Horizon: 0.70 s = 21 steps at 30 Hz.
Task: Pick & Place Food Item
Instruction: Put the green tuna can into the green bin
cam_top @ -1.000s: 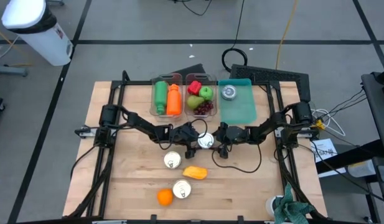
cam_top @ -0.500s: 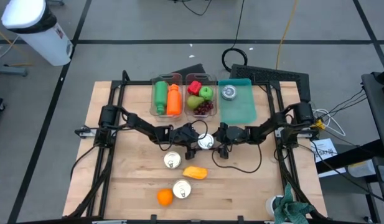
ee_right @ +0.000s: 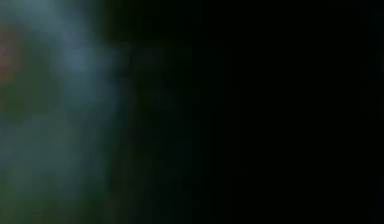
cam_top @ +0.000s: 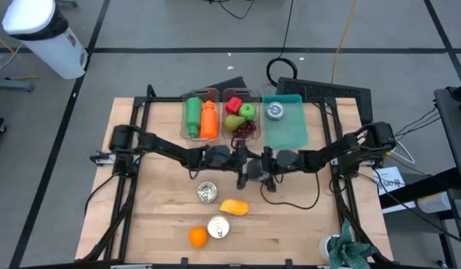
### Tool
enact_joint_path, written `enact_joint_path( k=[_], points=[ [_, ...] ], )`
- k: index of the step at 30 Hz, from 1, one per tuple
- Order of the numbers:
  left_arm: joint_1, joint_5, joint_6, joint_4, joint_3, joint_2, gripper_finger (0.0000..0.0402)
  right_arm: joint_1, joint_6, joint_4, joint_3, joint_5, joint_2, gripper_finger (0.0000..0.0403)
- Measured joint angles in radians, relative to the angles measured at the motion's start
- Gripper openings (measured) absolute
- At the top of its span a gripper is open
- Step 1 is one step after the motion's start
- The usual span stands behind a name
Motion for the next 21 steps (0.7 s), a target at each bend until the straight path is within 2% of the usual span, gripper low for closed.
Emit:
enact_joint_path(
  k=[2,8,21],
  points=[
    [0.000,0.017,0.003,0.001,0.030,-0.008,0.0307,0.000,-0.006,0.061,0.011,0.007,-0.021,0.0303],
    [0.003,0.059,0.014,-0.042,0.071,0.004,0.0295,0.025,-0.020,0.006,0.005,0.066,-0.023,0.0304],
    [0.002,0.030,0.014,-0.041,0.069,0.005,0.0255,0.041,-0.007,0.047,0.007,0.070,-0.029,0.0269]
  ],
)
